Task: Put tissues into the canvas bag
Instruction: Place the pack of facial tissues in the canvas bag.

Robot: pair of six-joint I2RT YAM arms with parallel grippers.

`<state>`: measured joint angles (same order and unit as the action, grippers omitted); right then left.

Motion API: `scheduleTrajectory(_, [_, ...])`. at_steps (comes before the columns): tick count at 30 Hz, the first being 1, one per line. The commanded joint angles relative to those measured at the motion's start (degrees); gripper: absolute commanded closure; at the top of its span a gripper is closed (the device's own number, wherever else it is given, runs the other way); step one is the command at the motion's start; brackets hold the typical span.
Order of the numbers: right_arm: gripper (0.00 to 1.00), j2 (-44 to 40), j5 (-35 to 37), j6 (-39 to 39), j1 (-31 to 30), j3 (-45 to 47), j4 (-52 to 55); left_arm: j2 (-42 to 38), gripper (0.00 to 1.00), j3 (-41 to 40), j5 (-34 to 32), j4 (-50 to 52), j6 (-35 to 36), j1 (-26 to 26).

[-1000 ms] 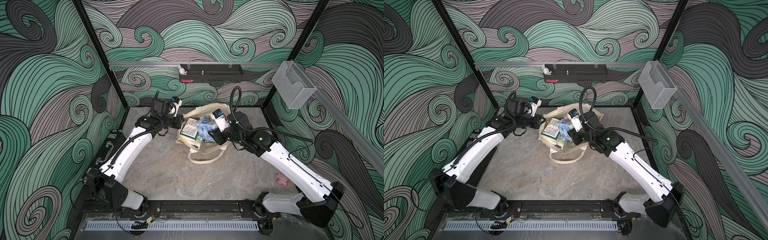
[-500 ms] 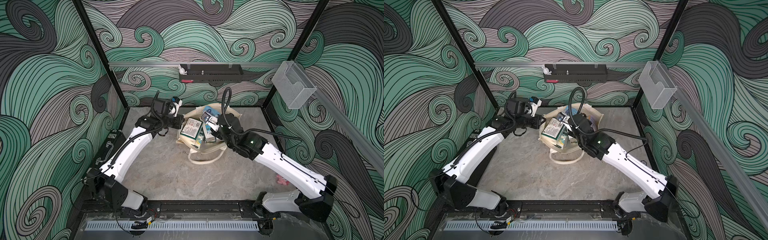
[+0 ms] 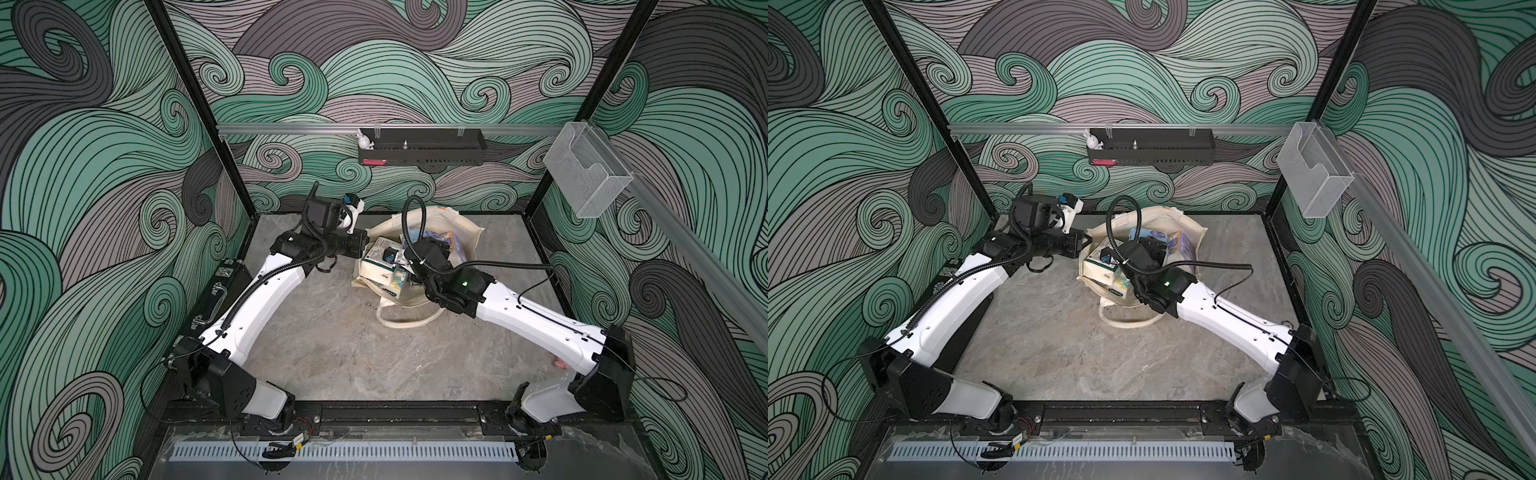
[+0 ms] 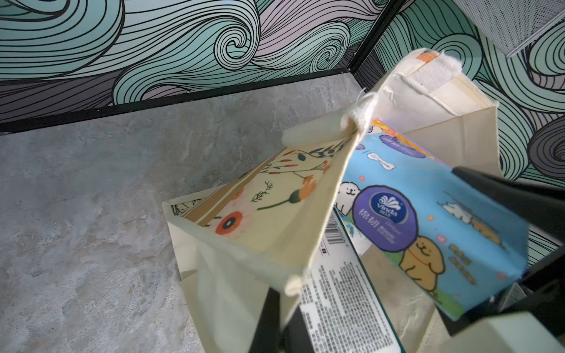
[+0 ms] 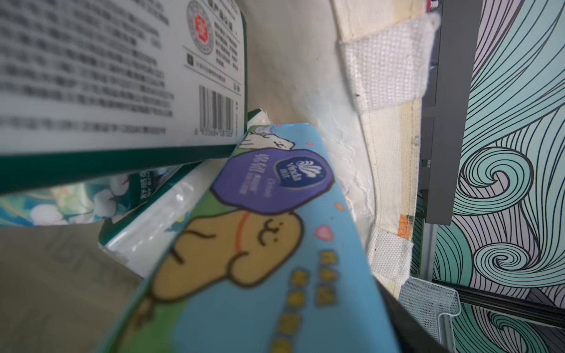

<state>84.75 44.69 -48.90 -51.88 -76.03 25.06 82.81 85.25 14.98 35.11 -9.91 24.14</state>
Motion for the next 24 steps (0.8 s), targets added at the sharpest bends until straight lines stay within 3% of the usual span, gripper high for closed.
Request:
scheduleTrajectory(1, [0.0, -2.43, -1.55, 4.76, -0.94, -1.01, 6.72, -0.44, 1.0, 2.9, 0.75, -1.01, 0.01, 0.38])
scheduleTrajectory(6, [0.0, -7.16, -17.1, 17.69, -0.9, -4.8, 19.54, 0.13, 1.0, 2.99, 1.04, -0.92, -0.24, 0.3])
scheduleTrajectory(11, [0.0, -15.91, -35.22, 26.39, -0.14, -5.5, 20.19, 0.34, 1.0, 3.08, 1.29, -0.92, -0.46, 0.29])
scheduleTrajectory(16, [0.04, -15.64, -40.92, 36.62, 3.54, -9.57, 21.51, 0.25, 1.0, 3.08, 1.28, -0.92, -0.43, 0.3])
scheduleTrajectory(17, [0.12, -14.6, -41.94, 38.86, 4.64, -10.55, 22.2, 0.25, 1.0, 3.09, 1.19, -0.93, -0.41, 0.29])
scheduleTrajectory(20, [0.53, -10.84, -46.99, 46.1, 7.09, -12.63, 23.32, 0.25, 1.0, 3.08, 1.15, -0.83, -0.45, 0.3])
scheduleTrajectory(24, [0.75, -4.68, -52.17, 52.4, 9.52, -14.6, 22.98, 0.16, 1.0, 3.16, 1.1, -0.84, -0.51, 0.3])
